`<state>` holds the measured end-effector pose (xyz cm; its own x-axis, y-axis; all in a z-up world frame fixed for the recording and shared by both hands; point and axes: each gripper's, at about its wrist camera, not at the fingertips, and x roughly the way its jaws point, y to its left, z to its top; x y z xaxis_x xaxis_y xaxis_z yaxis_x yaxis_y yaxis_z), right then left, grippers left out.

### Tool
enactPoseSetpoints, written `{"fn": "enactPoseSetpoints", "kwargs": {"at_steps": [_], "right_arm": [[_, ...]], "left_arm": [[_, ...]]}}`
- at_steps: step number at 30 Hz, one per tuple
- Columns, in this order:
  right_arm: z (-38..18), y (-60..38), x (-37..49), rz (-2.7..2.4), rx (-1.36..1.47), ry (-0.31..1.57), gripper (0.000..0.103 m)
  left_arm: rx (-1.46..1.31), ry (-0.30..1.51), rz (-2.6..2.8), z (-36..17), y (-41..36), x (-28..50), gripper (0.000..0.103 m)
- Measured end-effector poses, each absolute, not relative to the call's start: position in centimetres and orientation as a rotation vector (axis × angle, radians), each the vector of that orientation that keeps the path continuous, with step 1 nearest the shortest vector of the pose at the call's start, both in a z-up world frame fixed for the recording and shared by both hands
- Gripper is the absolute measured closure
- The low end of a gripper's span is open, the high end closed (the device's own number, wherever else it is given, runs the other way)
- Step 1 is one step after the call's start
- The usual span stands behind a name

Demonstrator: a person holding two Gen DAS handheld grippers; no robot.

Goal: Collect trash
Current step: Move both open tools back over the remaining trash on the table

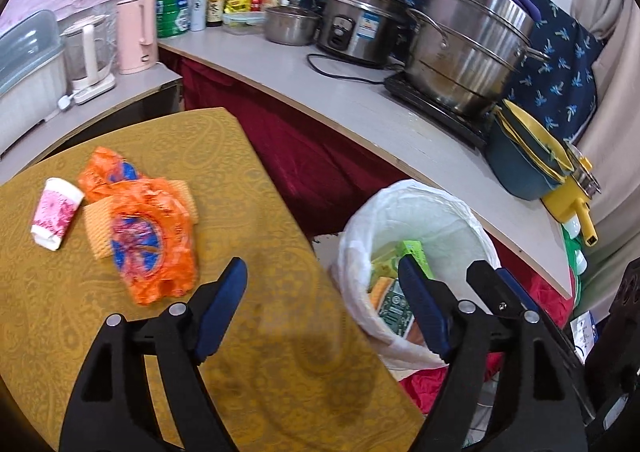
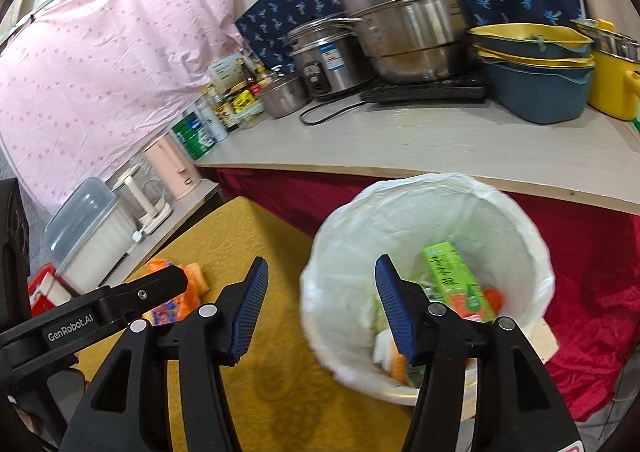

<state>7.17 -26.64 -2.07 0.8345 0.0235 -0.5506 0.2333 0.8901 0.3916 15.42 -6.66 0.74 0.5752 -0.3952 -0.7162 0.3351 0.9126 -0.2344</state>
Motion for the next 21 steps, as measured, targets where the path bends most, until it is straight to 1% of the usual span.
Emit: {"fn": "enactPoseSetpoints", "kwargs": {"at_steps": [3, 10, 16, 18, 21], "right_arm": [[-2.0, -24.3, 7.8, -0.082, 0.45, 0.589, 0.045], [-2.0, -18.3, 9.9, 0.013, 0.409, 0.628, 0.045], [-3.0, -14.1, 11.9, 0.069, 0.391, 0.682, 0.045], [-3.4, -13.0, 12.6, 0.084, 0.392, 0.699, 0.045], [-4.3, -11.7, 13.9, 0.107, 0.393, 0.725, 0.045]], "left_arm": [[-0.092, 0.849, -0.395, 1.0, -4.3, 15.6, 0.029], [-0.119, 0.845, -0.307, 0.7, 1.7, 15.9, 0.029], [-0.139, 0.856, -0.209, -0.3, 7.4, 16.4, 0.026], [-0.135, 0.856, -0.178, -0.7, 9.0, 16.5, 0.023], [-0.139, 0.869, -0.133, -1.5, 11.4, 17.0, 0.022]]}}
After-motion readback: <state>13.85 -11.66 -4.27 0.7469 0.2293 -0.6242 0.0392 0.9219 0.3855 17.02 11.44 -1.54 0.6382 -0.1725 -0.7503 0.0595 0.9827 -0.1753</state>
